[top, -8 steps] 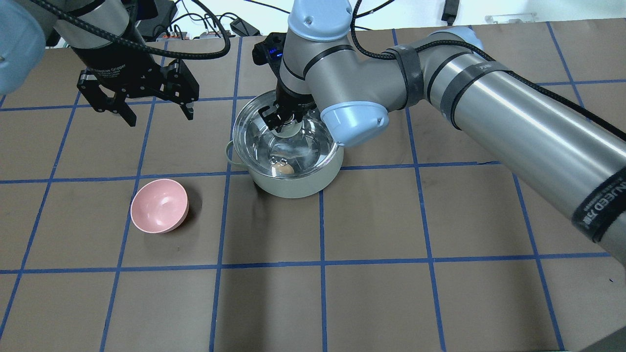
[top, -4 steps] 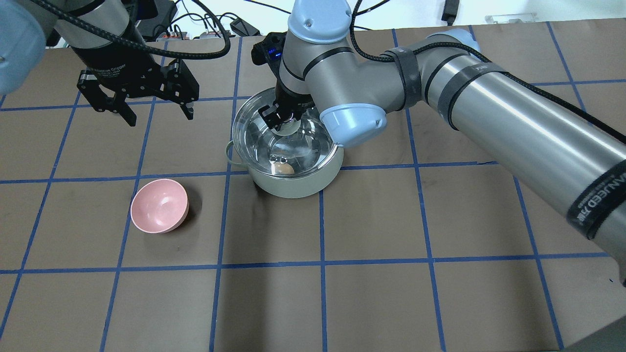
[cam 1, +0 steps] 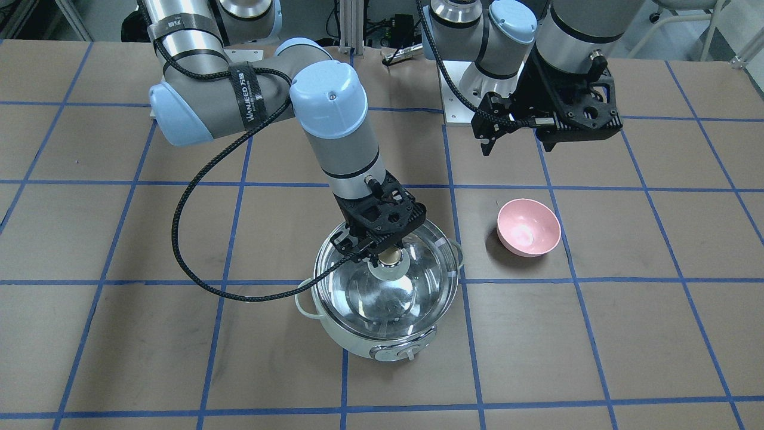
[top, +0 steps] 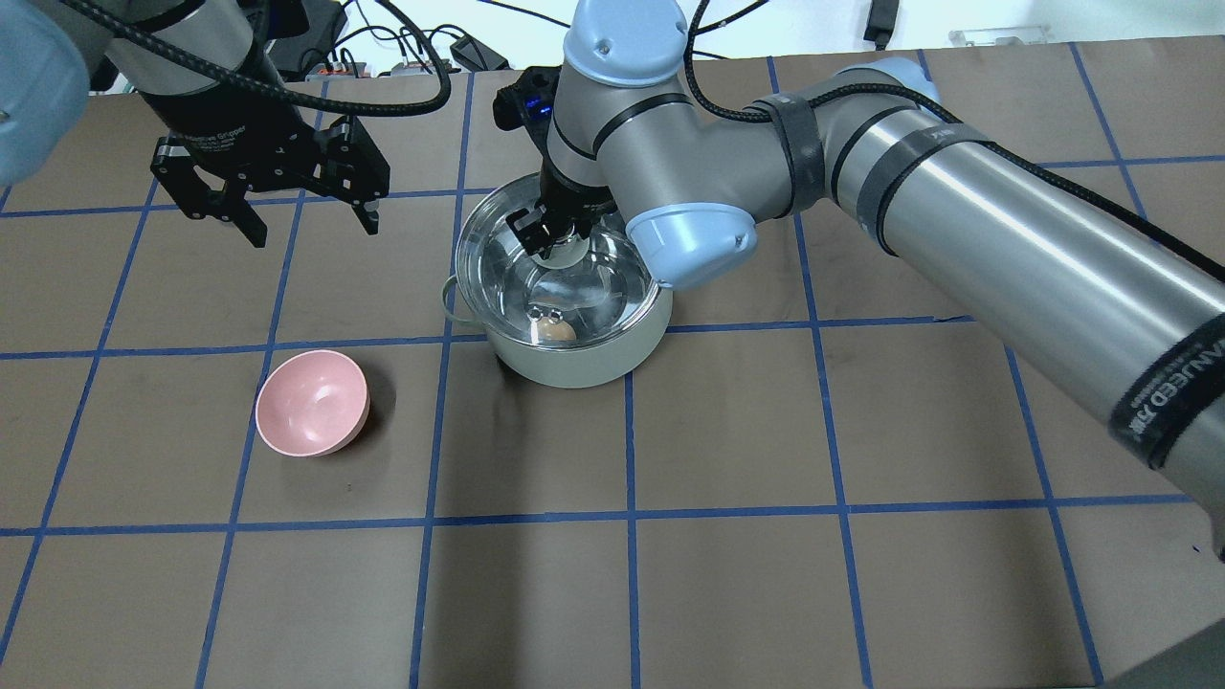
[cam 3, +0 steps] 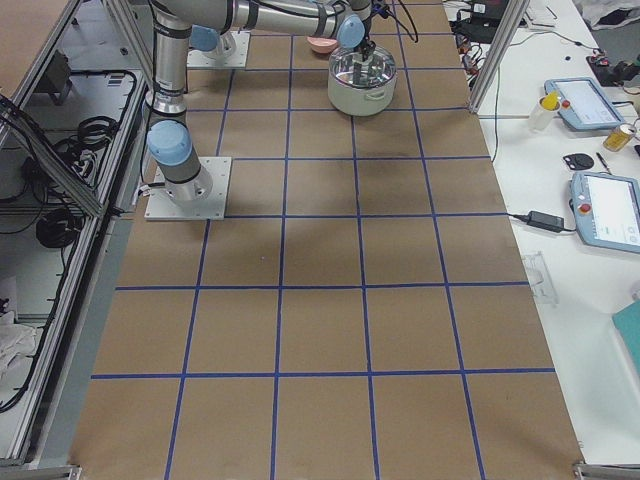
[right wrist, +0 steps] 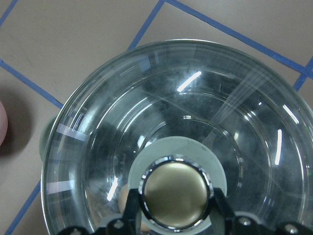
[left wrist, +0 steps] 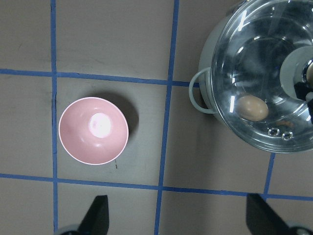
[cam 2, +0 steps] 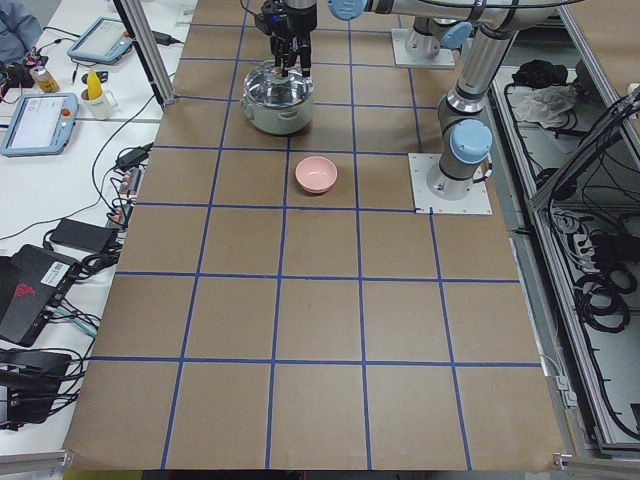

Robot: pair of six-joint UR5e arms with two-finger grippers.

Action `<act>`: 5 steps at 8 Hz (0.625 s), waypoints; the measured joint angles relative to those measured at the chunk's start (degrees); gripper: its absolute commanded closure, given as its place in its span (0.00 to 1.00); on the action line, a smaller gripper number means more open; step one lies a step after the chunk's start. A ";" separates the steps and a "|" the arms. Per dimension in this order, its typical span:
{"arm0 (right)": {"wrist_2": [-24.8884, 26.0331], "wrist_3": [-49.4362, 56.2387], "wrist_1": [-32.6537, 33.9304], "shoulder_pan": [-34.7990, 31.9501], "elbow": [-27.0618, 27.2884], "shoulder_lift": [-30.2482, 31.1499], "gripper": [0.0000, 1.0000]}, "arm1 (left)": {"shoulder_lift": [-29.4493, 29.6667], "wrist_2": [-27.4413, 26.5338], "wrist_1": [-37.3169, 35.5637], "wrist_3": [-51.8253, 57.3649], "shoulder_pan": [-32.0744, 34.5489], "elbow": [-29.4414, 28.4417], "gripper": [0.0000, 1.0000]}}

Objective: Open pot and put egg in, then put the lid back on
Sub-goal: 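Lower the glass lid onto the pot with the right gripper, then open the right gripper and lift it away from the lid knob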

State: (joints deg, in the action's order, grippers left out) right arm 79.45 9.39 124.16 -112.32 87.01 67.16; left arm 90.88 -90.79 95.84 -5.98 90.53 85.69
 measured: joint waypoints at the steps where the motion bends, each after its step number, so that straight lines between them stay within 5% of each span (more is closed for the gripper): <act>1: 0.01 0.06 -0.03 0.00 0.00 0.00 0.68 | 0.00 0.00 0.00 0.00 0.00 0.00 0.00; 3: 0.21 0.64 0.01 0.00 0.00 -0.01 0.35 | 0.00 0.00 -0.03 0.00 0.00 0.00 0.00; 5: 0.40 0.75 -0.03 0.00 -0.06 -0.07 0.29 | 0.00 0.03 -0.03 0.00 0.00 0.00 0.00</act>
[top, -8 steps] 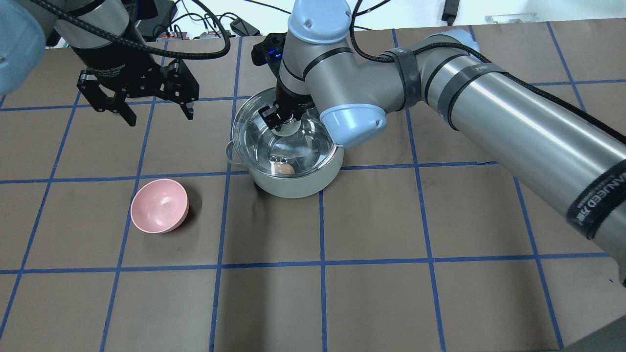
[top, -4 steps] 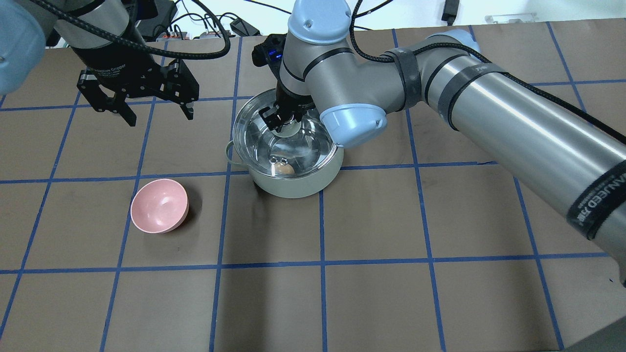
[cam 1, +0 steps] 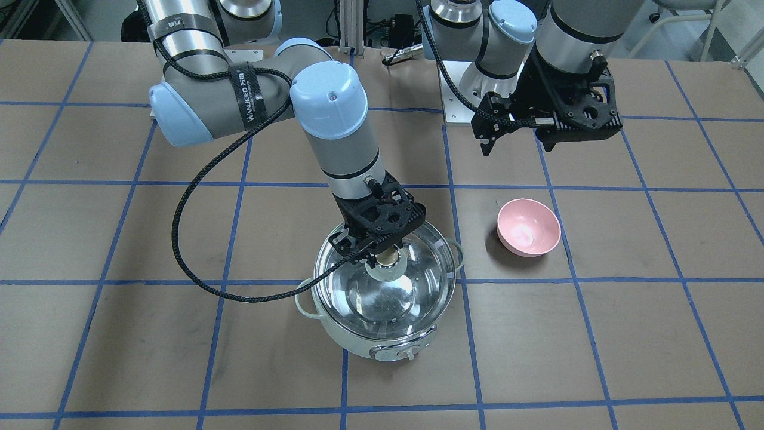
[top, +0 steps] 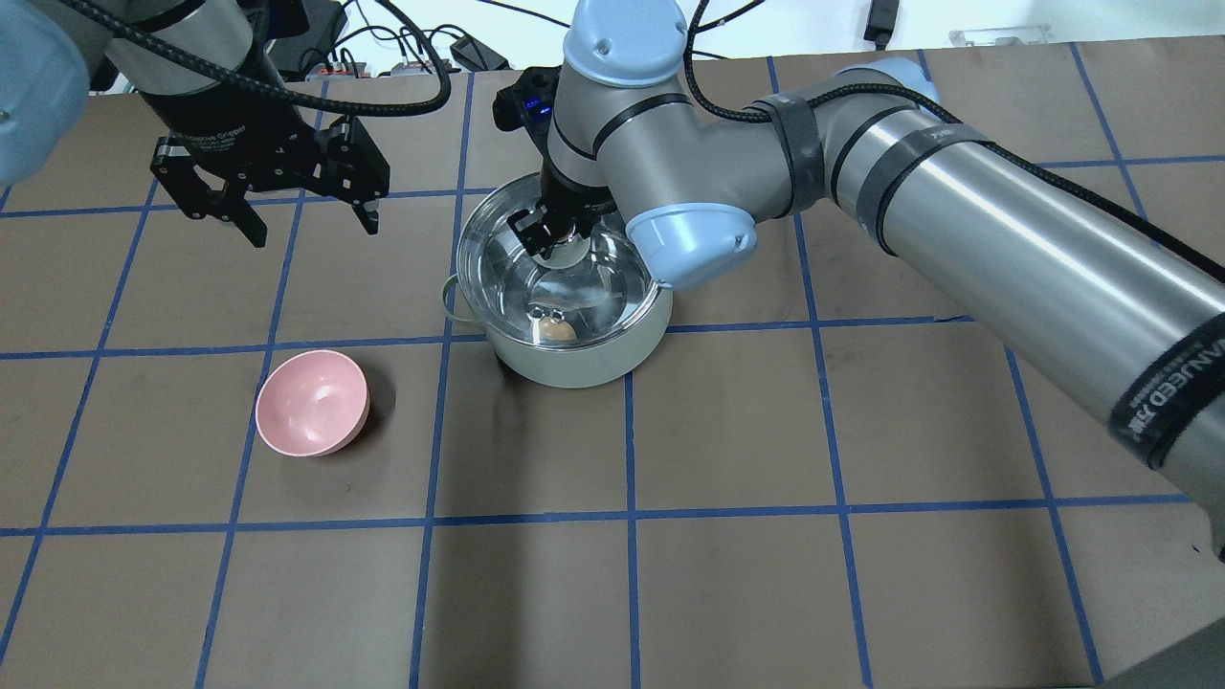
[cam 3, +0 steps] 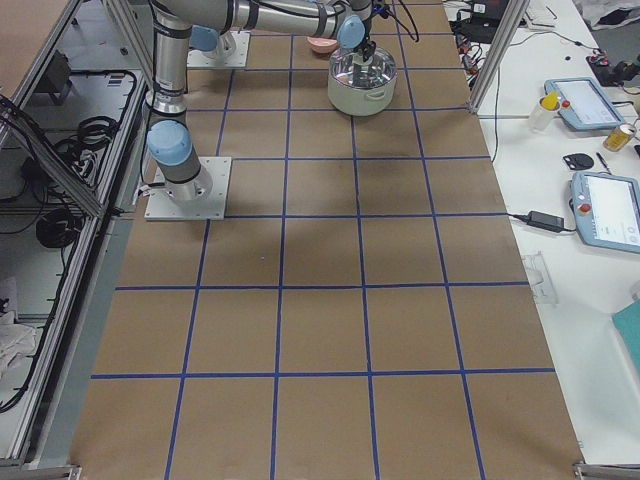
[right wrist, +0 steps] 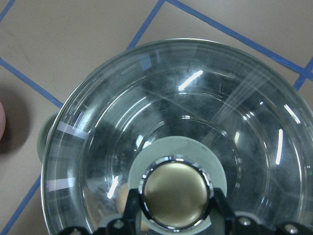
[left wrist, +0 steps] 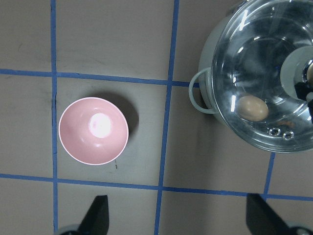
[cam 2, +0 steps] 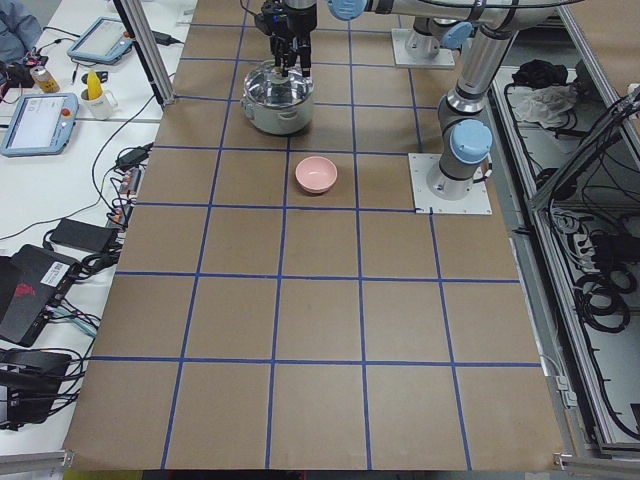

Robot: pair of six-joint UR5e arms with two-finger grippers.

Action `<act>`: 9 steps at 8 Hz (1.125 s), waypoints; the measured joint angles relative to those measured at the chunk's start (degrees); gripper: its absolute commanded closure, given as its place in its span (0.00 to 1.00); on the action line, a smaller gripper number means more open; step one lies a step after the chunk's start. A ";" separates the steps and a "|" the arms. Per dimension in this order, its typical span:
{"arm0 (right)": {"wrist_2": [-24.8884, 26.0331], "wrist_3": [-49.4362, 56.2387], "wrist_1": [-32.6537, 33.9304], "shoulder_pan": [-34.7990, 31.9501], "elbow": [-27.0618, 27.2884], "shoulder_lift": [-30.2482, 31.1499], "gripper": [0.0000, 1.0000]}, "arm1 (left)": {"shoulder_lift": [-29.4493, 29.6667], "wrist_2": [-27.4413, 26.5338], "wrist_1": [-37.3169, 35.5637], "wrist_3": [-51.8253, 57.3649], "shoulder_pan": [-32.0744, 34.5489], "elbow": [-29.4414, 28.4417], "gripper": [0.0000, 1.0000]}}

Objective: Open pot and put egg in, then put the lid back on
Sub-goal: 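Open the right gripper and lift it away from the lid knob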

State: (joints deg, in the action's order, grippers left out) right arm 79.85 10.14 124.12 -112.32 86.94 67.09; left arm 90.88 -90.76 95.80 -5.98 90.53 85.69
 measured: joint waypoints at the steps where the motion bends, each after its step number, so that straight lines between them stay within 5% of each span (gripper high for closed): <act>1: -0.14 0.00 -0.02 0.00 -0.01 -0.02 0.23 | 0.00 0.00 0.00 0.00 0.00 0.00 0.00; 4: 0.02 -0.07 -0.80 0.08 -0.17 1.21 0.00 | 0.00 0.05 -0.04 0.00 0.00 0.00 0.00; 9: 9.38 0.30 -16.82 10.12 -0.18 10.08 0.00 | 0.00 -0.03 -0.06 0.00 0.00 0.00 0.00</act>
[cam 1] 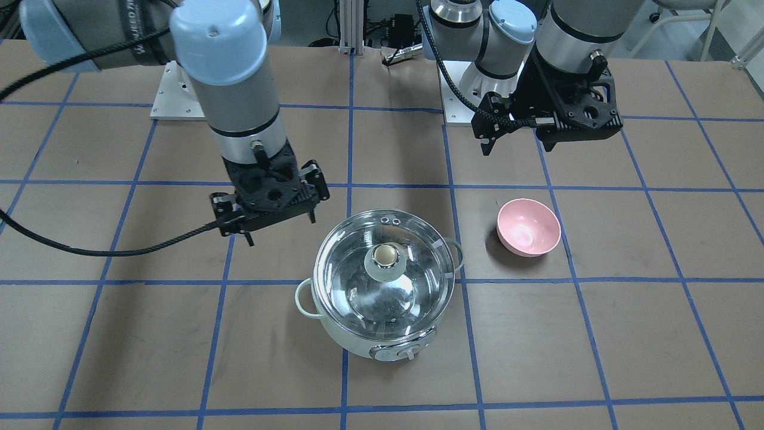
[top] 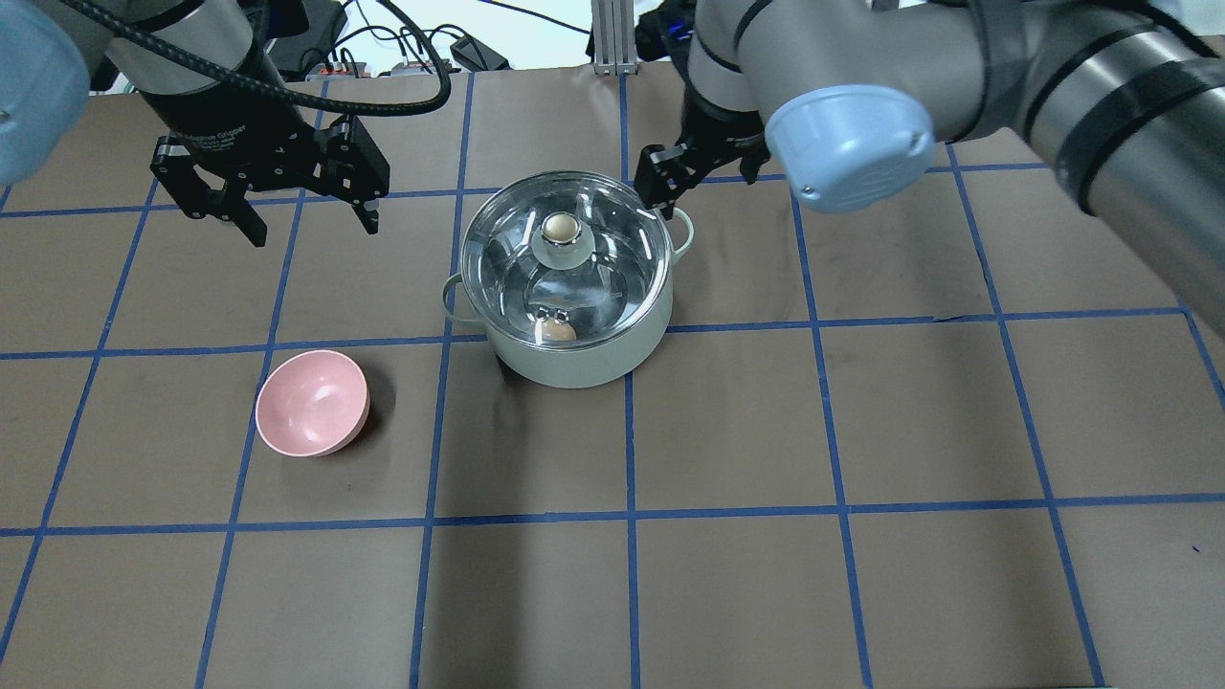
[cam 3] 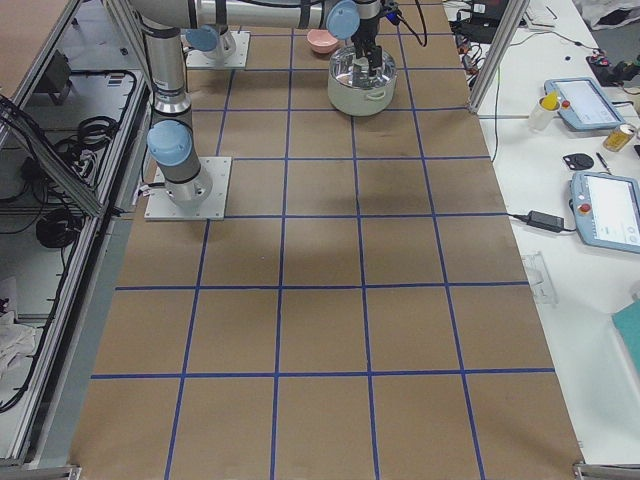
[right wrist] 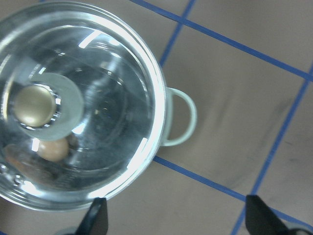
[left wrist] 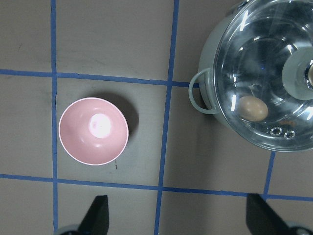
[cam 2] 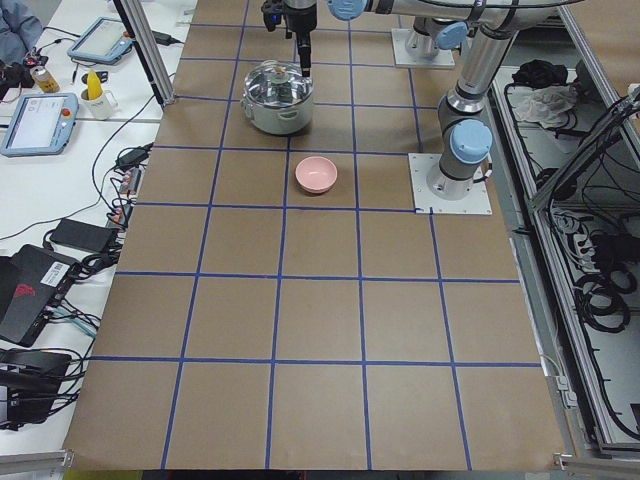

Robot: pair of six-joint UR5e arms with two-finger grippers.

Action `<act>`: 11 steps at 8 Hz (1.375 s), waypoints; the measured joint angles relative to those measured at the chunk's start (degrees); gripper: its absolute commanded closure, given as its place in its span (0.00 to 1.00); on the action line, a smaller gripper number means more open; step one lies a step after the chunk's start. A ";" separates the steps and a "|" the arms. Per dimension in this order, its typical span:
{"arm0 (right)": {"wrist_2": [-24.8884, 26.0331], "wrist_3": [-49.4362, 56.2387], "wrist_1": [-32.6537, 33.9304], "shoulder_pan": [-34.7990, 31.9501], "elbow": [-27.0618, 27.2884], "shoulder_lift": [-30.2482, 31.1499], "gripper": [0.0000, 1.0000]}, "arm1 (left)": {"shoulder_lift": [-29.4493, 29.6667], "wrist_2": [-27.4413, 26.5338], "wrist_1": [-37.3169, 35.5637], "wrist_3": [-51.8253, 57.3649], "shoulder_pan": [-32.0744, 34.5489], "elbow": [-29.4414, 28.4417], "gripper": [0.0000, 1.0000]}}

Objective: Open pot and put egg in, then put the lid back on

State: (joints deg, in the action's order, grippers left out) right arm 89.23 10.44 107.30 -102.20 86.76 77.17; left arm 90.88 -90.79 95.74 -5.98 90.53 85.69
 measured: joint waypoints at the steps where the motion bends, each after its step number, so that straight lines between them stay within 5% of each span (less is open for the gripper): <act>1: 2.30 0.01 -2.48 3.10 0.09 1.49 0.00 | 0.00 0.00 0.00 0.00 0.00 0.00 0.00; 6: 6.13 -0.57 -11.12 20.52 0.17 6.98 0.00 | 0.00 -0.04 -0.03 0.00 0.00 0.00 0.00; 9: 5.59 -1.55 -12.84 22.47 0.23 8.16 0.00 | 0.00 -0.04 -0.03 0.00 0.00 0.00 0.00; 11: -0.45 -1.93 -13.06 22.54 0.25 8.95 0.00 | -0.04 -0.12 -0.03 0.07 0.00 0.00 0.00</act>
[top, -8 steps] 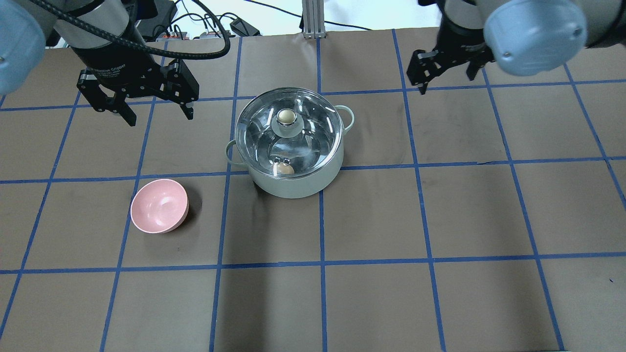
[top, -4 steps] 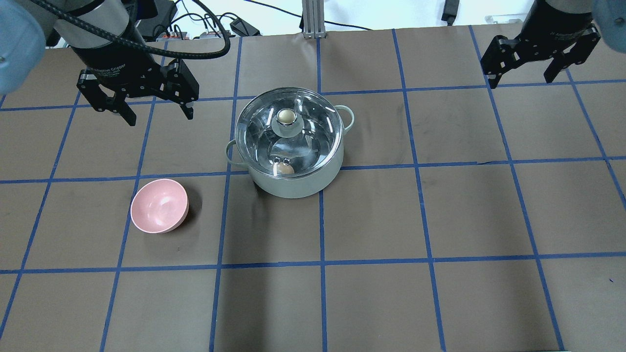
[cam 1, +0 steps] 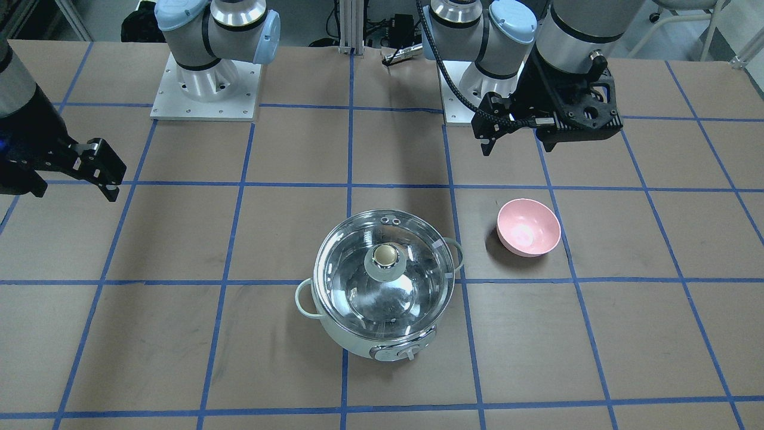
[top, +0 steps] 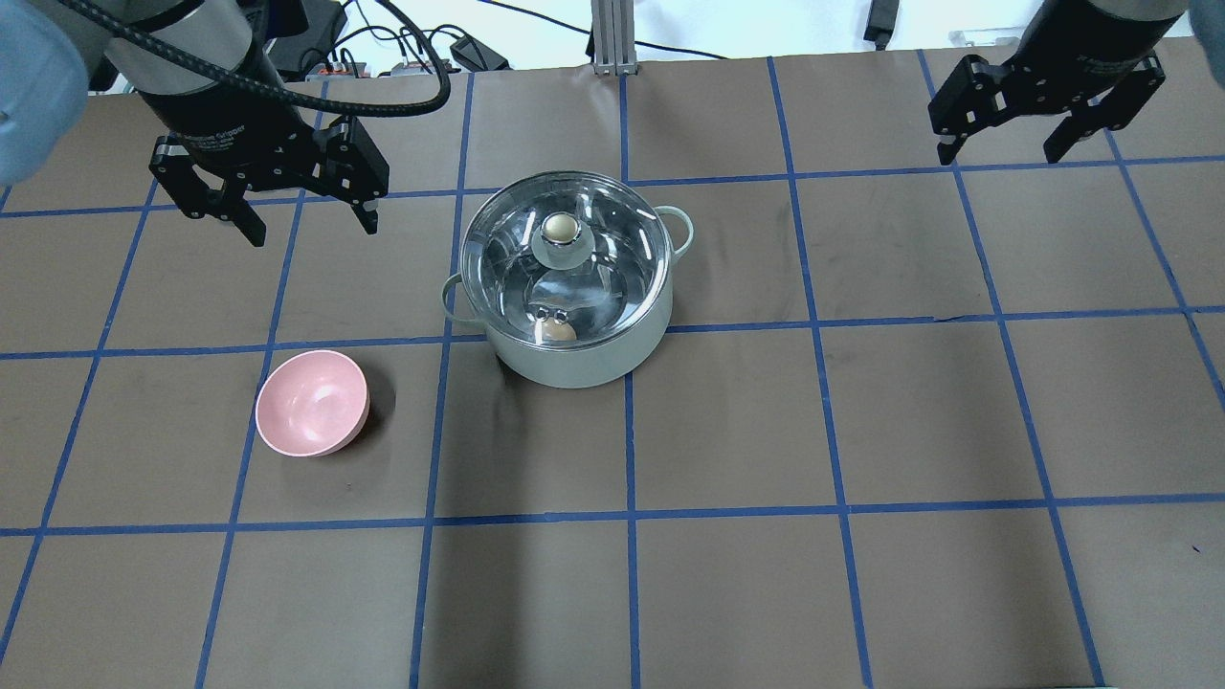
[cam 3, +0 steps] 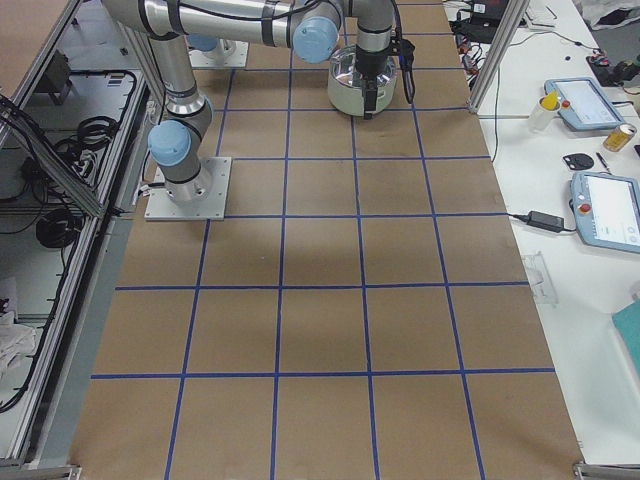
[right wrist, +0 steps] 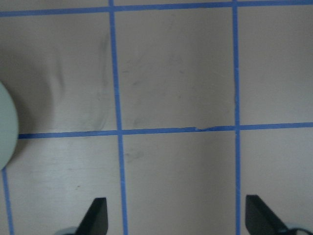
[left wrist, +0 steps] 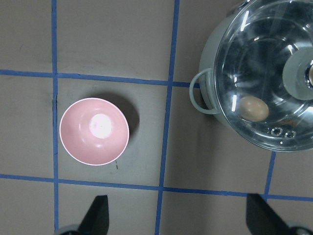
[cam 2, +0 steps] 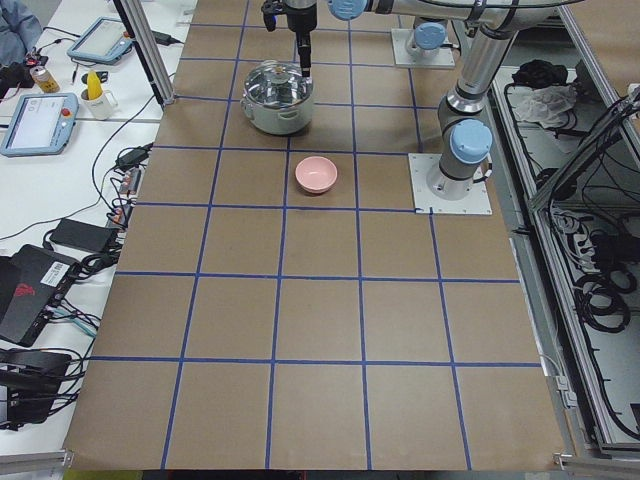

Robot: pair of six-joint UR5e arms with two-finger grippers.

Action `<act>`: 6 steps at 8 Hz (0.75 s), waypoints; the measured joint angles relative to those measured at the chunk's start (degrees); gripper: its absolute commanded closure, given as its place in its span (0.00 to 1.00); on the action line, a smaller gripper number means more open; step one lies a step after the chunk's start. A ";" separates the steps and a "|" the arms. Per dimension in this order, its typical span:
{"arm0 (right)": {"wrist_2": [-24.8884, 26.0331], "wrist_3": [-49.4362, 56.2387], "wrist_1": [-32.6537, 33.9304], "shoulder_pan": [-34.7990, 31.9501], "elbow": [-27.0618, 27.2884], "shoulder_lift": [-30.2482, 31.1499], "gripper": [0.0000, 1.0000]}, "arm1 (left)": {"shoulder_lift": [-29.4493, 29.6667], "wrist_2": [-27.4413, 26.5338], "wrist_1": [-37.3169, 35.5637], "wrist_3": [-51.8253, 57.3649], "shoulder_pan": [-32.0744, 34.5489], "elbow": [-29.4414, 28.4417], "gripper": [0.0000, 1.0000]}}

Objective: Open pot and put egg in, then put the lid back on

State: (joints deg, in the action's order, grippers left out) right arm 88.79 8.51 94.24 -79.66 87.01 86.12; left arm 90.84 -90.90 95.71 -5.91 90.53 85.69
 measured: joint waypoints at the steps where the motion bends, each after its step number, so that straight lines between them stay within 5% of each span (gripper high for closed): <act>1: -3.51 0.09 -0.20 -0.01 0.01 0.70 0.00 | -0.02 -0.04 0.00 0.01 0.00 0.00 0.00; 6: -5.07 2.15 -0.13 -0.06 3.45 1.65 0.00 | 0.04 -0.02 -0.12 0.10 0.00 0.03 0.00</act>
State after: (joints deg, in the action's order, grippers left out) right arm 83.71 10.66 94.12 -79.72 90.46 87.77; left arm 90.87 -90.93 95.59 -5.81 90.53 85.72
